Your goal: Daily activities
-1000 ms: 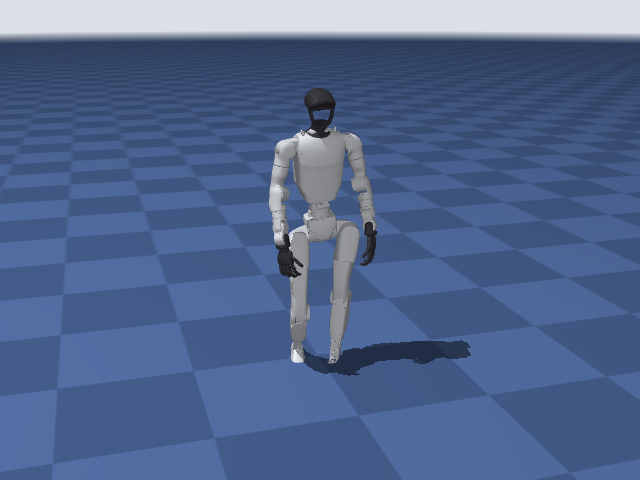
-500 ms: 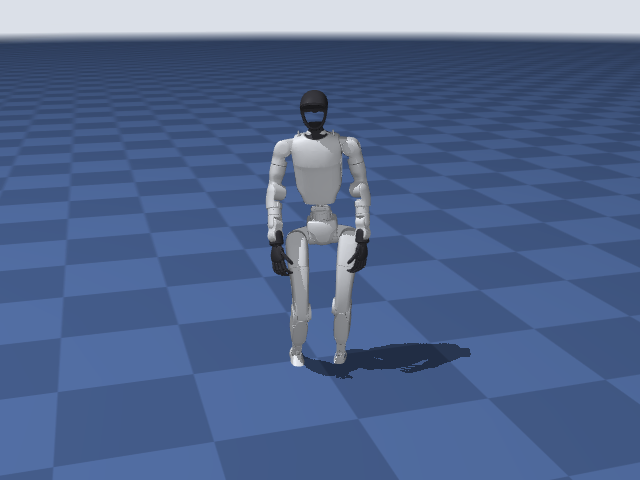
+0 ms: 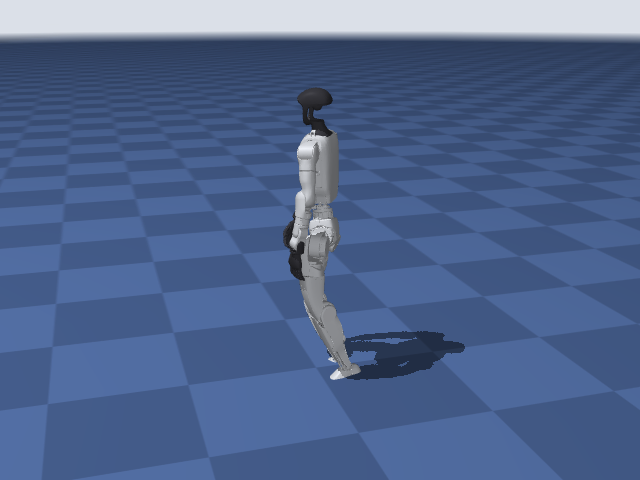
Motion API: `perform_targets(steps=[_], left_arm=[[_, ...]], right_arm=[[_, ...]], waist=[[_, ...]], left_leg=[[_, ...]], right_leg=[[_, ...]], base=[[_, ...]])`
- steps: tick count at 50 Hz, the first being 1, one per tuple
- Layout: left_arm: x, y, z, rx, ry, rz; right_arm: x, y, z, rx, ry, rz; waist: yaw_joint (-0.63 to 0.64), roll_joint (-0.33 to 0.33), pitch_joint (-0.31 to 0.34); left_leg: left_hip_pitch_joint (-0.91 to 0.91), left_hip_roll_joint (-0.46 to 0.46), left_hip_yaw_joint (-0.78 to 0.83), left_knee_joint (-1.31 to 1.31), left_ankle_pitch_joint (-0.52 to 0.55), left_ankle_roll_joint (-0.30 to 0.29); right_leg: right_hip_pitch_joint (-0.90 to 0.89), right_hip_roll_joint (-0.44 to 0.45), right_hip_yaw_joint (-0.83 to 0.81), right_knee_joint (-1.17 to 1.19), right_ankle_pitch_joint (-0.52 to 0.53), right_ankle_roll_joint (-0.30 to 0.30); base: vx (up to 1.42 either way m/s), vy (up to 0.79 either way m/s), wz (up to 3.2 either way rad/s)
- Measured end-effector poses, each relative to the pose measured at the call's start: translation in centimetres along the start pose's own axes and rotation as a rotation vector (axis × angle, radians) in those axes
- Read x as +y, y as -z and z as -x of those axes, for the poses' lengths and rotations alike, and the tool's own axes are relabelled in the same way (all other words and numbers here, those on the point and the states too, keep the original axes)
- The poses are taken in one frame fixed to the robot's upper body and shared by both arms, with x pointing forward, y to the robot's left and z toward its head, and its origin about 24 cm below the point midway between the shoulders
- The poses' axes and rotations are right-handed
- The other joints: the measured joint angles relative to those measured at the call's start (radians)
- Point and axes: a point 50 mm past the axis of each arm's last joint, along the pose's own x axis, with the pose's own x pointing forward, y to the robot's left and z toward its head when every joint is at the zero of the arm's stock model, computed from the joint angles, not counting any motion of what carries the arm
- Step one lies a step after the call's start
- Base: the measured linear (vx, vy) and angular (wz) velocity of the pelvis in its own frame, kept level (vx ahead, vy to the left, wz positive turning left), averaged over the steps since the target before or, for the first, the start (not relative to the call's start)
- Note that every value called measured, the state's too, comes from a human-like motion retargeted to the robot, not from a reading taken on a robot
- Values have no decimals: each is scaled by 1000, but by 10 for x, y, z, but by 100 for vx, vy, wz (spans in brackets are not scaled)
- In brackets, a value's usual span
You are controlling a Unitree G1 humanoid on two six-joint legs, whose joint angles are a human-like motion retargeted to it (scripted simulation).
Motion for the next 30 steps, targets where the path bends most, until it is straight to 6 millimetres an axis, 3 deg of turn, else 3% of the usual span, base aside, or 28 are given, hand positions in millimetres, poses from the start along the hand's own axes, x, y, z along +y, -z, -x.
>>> perform_targets(steps=[5,7,12,22,30], left_arm=[[2,-5,0,-46,-28,134],[-2,-13,-2,-76,-17,178],[-20,-21,-6,-107,13,238],[-34,-30,-8,-146,12,257],[-37,-28,-8,-139,4,277]], right_arm=[[10,9,1,26,-14,-86],[7,15,2,39,-8,-123],[7,21,5,49,6,-172],[9,46,12,105,90,-247],[14,70,21,174,147,-307]], waist=[[36,48,24],[77,139,1],[63,182,-22],[18,218,-41],[9,216,-18]], left_leg=[[-191,61,-376,308,-156,-6],[-283,101,-524,347,-195,-28],[-296,-25,-750,211,-121,-56],[-191,-74,-673,72,-78,-37],[-96,-81,-631,-42,-45,-40]], right_leg=[[10,178,238,-9,31,25],[29,310,305,-128,117,26],[-12,360,460,-77,134,50],[-55,268,393,8,65,31],[-7,234,350,-16,43,26]], base=[[17,-4,-371],[18,7,-391],[11,9,-309],[6,7,-190],[3,-1,-63]])
